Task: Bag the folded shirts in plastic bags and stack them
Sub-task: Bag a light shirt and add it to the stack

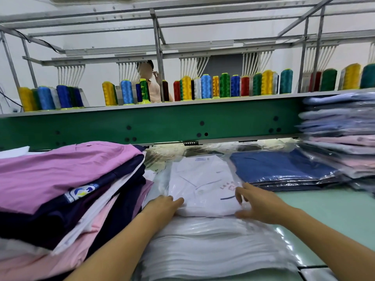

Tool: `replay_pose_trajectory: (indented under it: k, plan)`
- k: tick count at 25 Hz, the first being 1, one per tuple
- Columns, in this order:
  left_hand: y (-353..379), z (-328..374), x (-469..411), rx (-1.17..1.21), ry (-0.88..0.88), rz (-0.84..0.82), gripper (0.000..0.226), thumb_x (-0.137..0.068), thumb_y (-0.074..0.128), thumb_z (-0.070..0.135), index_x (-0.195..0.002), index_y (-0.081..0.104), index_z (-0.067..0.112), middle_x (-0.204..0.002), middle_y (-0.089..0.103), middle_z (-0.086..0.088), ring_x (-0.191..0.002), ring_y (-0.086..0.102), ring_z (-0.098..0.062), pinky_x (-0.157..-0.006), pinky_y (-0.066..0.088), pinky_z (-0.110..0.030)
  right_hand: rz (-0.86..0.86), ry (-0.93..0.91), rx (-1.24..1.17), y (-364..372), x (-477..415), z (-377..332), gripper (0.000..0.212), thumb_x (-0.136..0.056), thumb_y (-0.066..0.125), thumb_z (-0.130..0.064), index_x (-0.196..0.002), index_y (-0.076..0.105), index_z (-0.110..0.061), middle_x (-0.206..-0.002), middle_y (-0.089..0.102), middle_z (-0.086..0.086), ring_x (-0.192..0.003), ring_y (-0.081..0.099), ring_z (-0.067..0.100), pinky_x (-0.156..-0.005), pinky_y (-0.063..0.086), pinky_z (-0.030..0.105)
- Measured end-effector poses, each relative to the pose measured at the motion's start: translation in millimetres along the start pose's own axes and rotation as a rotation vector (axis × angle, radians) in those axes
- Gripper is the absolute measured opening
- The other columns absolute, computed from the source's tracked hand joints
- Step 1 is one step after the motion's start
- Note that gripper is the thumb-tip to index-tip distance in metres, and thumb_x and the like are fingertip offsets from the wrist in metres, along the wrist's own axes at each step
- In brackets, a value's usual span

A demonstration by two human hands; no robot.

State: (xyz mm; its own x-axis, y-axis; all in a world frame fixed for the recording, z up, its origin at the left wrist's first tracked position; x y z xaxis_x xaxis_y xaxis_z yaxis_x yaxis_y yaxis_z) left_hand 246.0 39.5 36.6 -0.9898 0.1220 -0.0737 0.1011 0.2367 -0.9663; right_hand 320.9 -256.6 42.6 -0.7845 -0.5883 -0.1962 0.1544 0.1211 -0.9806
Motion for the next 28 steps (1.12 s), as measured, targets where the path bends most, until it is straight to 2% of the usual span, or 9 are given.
replay_pose_trajectory:
  k: [2, 5, 10, 13, 16, 19, 23, 25, 28]
  plan:
    - [-1, -1, 1, 0.008, -0.001, -0.022, 0.032, -0.097, 0.035, 0.005, -0.126, 0.04, 0.017, -0.102, 0.05, -0.011, -0.094, 0.053, -0.033, -0.067, 0.038, -0.038, -0.024, -0.036, -0.01, 8, -2, 1, 0.039, -0.083, 0.058, -0.07, -0.095, 0.042, -0.037, -0.099, 0.048, -0.012, -0.086, 0.052, 0.013, -0.067, 0.046, 0.032]
    - [-6, -2, 5, 0.054, -0.041, -0.036, 0.027, -0.088, 0.035, -0.004, -0.106, 0.035, 0.016, -0.092, 0.044, -0.008, -0.08, 0.047, -0.03, -0.064, 0.036, -0.038, 0.021, -0.082, 0.046, 11, -4, -4, 0.031, -0.093, 0.053, -0.055, -0.085, 0.041, -0.027, -0.084, 0.05, -0.009, -0.074, 0.048, 0.016, -0.063, 0.042, 0.035]
    - [-23, -12, 15, 0.083, -0.124, -0.047, 0.025, -0.082, 0.039, -0.008, -0.091, 0.037, 0.015, -0.094, 0.046, -0.008, -0.089, 0.056, -0.034, -0.062, 0.034, -0.037, 0.109, -0.005, -0.037, 8, -6, 2, 0.025, -0.087, 0.052, -0.015, -0.072, 0.034, -0.023, -0.064, 0.045, -0.004, -0.058, 0.034, 0.015, -0.054, 0.026, 0.032]
    - [-22, -12, 25, 0.079, -0.116, -0.157, 0.018, -0.087, 0.04, -0.001, -0.09, 0.041, 0.017, -0.096, 0.046, -0.006, -0.089, 0.053, -0.032, -0.066, 0.035, -0.034, 0.052, -0.019, -0.066, 5, -3, 5, 0.032, -0.08, 0.047, -0.002, -0.069, 0.037, -0.029, -0.067, 0.049, -0.008, -0.061, 0.04, 0.013, -0.056, 0.033, 0.031]
    - [-17, -10, 36, 0.102, -0.075, -0.296, 0.009, -0.093, 0.04, 0.011, -0.094, 0.04, 0.02, -0.099, 0.046, -0.004, -0.091, 0.051, -0.031, -0.072, 0.037, -0.034, -0.103, -0.094, -0.083, 7, 3, 1, 0.032, -0.079, 0.042, -0.001, -0.077, 0.044, -0.034, -0.082, 0.052, -0.01, -0.076, 0.049, 0.015, -0.067, 0.045, 0.036]
    - [-21, -9, 41, 0.099, -0.063, -0.405, 0.006, -0.093, 0.041, 0.02, -0.098, 0.043, 0.023, -0.104, 0.052, -0.002, -0.087, 0.05, -0.026, -0.072, 0.04, -0.036, -0.262, -0.141, -0.208, 8, 9, -3, 0.025, -0.078, 0.043, -0.007, -0.077, 0.047, -0.032, -0.089, 0.05, -0.009, -0.077, 0.042, 0.015, -0.072, 0.044, 0.035]
    - [-36, -11, 37, 0.186, -0.15, -0.609, 0.025, -0.085, 0.052, 0.022, -0.109, 0.057, 0.027, -0.097, 0.064, -0.003, -0.075, 0.056, -0.024, -0.066, 0.046, -0.029, -0.408, -0.053, -0.517, 4, 14, 1, 0.015, -0.07, 0.053, -0.036, -0.081, 0.062, -0.03, -0.093, 0.058, -0.01, -0.077, 0.049, 0.008, -0.073, 0.044, 0.028]
    - [-41, -13, 29, 0.246, -0.15, -0.603, 0.03, -0.085, 0.045, 0.009, -0.104, 0.065, 0.023, -0.092, 0.065, -0.004, -0.071, 0.056, -0.022, -0.064, 0.048, -0.028, -0.361, 0.026, -0.624, 4, 11, 3, 0.017, -0.081, 0.054, -0.033, -0.078, 0.069, -0.026, -0.086, 0.064, -0.008, -0.072, 0.052, 0.009, -0.069, 0.042, 0.026]
    - [-39, -11, 15, 0.175, -0.164, -0.471, 0.028, -0.084, 0.051, -0.002, -0.1, 0.07, 0.009, -0.097, 0.068, -0.008, -0.074, 0.059, -0.026, -0.064, 0.047, -0.031, -0.181, 0.123, -0.464, 11, -6, 8, 0.029, -0.097, 0.051, -0.021, -0.076, 0.071, -0.022, -0.077, 0.071, -0.005, -0.066, 0.06, 0.011, -0.065, 0.048, 0.028]
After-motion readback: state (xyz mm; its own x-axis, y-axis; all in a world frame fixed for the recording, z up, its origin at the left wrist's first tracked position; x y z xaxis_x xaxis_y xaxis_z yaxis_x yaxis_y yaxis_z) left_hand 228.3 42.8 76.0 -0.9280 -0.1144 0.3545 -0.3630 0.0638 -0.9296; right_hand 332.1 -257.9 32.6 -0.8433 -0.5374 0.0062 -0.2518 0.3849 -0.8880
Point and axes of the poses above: each hand's wrist, its own x-axis away from the middle knuckle, its own y-axis out of the palm, z = x × y, the point moved 3 cm from there along -x, towards the middle knuckle
